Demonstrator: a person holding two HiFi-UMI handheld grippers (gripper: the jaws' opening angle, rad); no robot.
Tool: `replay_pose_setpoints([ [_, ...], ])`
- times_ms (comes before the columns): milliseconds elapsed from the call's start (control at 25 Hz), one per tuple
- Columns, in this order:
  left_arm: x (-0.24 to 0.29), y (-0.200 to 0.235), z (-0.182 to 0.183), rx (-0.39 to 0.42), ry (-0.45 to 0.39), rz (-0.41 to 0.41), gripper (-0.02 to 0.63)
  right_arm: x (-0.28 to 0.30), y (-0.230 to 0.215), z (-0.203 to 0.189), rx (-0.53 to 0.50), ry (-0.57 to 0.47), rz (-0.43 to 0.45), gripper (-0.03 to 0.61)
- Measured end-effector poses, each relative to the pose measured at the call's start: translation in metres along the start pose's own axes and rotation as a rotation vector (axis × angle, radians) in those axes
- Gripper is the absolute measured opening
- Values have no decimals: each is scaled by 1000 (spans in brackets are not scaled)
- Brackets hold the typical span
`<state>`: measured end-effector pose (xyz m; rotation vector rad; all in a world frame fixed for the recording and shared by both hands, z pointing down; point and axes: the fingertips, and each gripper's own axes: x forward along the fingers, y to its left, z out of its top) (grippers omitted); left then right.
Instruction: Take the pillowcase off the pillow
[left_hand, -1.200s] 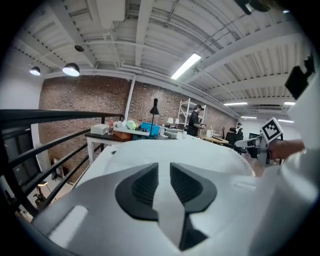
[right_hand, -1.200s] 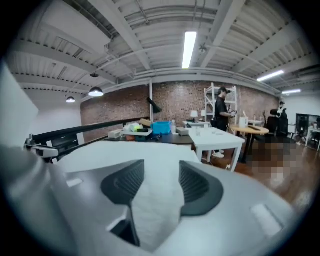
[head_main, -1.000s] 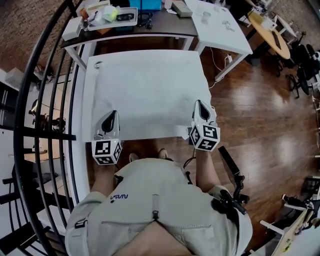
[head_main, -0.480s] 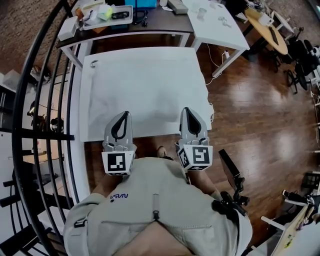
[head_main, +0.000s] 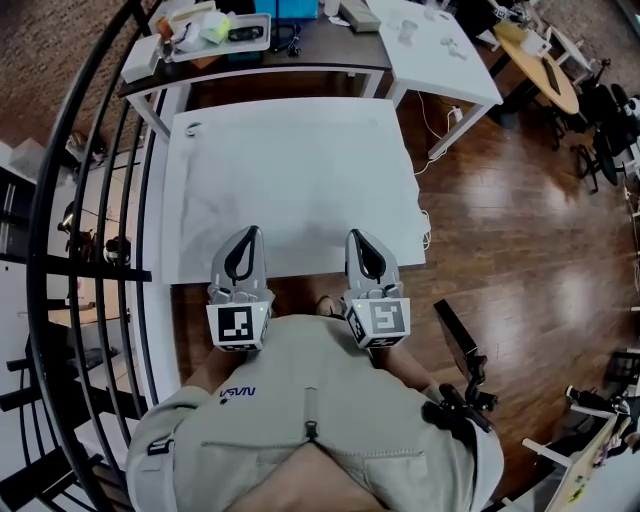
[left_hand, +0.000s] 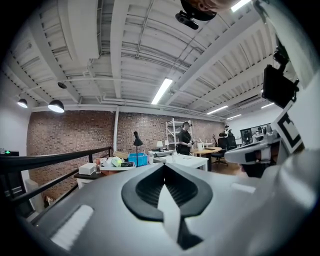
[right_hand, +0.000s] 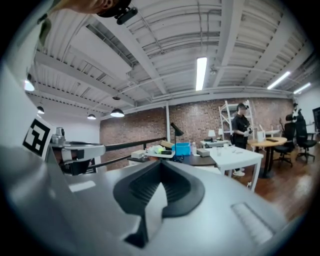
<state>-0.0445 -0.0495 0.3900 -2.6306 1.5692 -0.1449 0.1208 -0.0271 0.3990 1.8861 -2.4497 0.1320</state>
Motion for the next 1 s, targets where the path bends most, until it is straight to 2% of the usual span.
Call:
replay_pose_setpoints([
  [120, 0, -3, 1, 11, 0, -14, 5, 1, -4, -1, 1, 5, -16, 0],
  [240, -1, -2, 4, -12, -8, 0, 5, 1, -5, -2, 0, 5, -20, 0],
  [440, -1, -1, -5, 14, 22, -12, 5, 2, -8, -2, 6, 8, -32, 0],
  [1000, 1, -5, -5, 20, 23, -31, 5, -3, -11, -2, -3, 12, -44, 0],
])
